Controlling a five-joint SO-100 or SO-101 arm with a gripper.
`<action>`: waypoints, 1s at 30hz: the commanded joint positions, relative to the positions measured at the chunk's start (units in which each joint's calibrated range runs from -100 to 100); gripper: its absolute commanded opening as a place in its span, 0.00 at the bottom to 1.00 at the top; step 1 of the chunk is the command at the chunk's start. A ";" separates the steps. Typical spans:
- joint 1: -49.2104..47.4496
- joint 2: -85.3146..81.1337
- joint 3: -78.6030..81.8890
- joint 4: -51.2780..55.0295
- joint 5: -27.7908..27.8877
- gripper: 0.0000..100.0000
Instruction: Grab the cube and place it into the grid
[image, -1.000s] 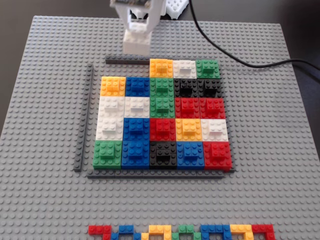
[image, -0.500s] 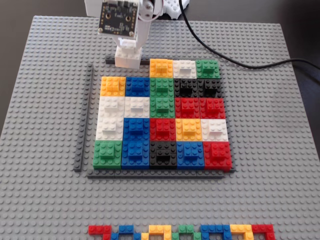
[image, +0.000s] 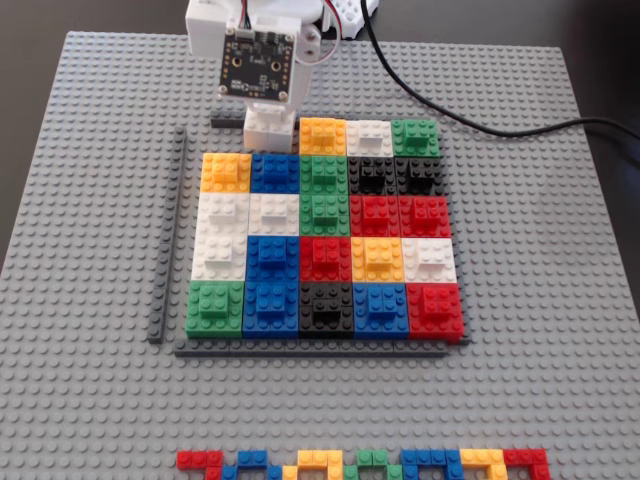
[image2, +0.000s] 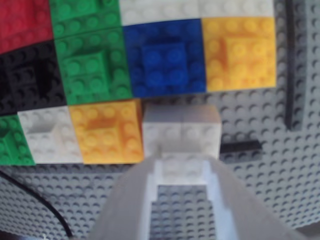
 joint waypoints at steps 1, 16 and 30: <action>-0.91 0.08 -0.12 -0.81 -0.20 0.03; -1.43 1.12 1.15 -2.52 -0.10 0.03; -2.24 2.40 1.97 -4.08 -0.59 0.03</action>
